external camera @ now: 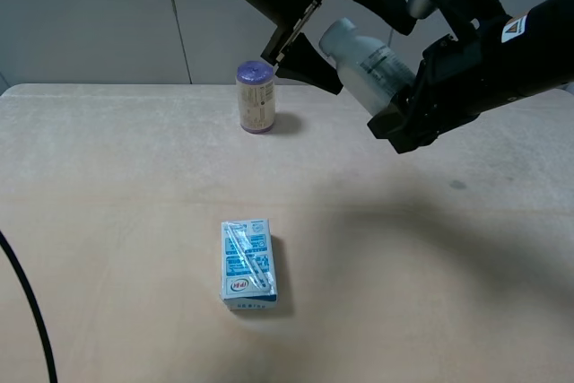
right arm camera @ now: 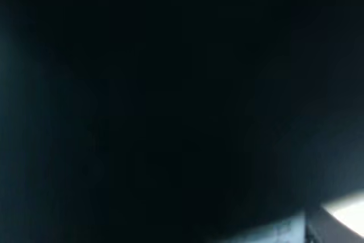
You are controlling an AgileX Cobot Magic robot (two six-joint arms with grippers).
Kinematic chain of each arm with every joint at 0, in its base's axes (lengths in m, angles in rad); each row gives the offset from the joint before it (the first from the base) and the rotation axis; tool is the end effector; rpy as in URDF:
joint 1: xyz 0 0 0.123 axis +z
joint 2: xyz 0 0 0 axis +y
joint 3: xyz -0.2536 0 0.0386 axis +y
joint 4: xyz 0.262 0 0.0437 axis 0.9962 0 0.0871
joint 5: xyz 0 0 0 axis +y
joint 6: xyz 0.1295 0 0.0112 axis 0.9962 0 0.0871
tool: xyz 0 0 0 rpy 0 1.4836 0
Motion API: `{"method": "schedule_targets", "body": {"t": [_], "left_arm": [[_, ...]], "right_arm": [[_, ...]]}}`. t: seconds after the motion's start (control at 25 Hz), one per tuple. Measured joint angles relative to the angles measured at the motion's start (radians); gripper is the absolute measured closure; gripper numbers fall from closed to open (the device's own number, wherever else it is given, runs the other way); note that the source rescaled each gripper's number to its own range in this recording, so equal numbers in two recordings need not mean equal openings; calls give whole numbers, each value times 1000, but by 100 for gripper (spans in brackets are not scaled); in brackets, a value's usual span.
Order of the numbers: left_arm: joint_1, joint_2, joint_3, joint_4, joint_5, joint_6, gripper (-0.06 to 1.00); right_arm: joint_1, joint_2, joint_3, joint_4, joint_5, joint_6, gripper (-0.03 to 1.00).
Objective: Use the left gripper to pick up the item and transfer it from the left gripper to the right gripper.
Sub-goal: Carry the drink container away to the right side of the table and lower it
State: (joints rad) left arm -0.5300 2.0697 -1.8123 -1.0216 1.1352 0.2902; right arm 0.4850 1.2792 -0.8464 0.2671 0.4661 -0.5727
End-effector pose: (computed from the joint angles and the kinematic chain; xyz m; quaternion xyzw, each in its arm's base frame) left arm 0.3489 -0.3210 0.2329 0.2110 0.8511 -0.4771 0.0588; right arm 0.2673 0.1583 0.2143 -0.3882 0.8394 0.0835 0.3712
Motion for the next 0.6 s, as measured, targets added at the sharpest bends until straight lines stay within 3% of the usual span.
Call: {"method": "schedule_targets", "body": {"t": [0.4, 0.6], "left_arm": [[99, -36, -1, 3, 26, 0, -5], [160, -105, -1, 90, 27, -9, -5]], "right_arm": [[0, 0, 0, 12, 0, 0, 96], [0, 0, 0, 16, 0, 0, 96]]}}
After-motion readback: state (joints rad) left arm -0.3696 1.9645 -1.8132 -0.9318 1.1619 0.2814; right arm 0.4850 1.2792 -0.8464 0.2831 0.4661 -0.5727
